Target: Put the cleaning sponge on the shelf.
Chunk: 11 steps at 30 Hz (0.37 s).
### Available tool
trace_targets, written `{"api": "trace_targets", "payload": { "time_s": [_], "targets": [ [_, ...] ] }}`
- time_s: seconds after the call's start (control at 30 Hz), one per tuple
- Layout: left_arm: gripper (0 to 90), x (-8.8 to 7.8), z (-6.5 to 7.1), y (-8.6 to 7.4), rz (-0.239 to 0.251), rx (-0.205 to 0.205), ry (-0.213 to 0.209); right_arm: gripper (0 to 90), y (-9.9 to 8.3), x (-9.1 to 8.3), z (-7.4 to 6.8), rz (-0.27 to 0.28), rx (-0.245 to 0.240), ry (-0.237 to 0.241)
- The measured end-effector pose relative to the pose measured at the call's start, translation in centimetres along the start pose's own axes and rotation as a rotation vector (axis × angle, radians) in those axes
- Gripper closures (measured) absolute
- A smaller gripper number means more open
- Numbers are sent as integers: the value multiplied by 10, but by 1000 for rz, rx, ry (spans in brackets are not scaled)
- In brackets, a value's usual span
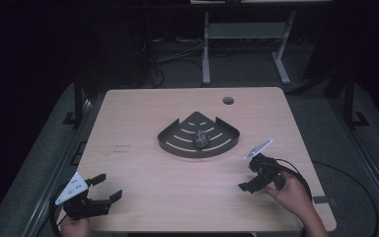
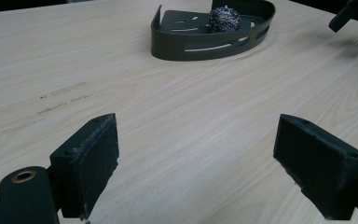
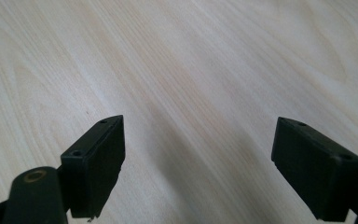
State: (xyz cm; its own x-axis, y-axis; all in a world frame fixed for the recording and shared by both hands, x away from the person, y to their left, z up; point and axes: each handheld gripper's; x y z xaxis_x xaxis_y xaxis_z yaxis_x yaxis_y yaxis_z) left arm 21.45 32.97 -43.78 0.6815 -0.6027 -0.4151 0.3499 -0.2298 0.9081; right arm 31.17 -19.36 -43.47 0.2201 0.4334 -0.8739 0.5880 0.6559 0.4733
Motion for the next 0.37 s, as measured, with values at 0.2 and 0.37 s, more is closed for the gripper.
{"api": "trace_targets", "payload": {
  "time_s": [0.2, 0.37],
  "targets": [
    [133, 0, 0, 0, 4, -6, 3, 168, -9, 0, -3, 4, 7, -2],
    [133, 0, -1, 0, 2, -1, 2, 159, -19, -4, -10, 42, 17, -23]
  ]
}}
Point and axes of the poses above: each handheld gripper's, and its own axes: x roughly forward along the jaws, y roughly out of its top, z roughly to its right, and after that the axes turned 2 degrees about z, right-handed
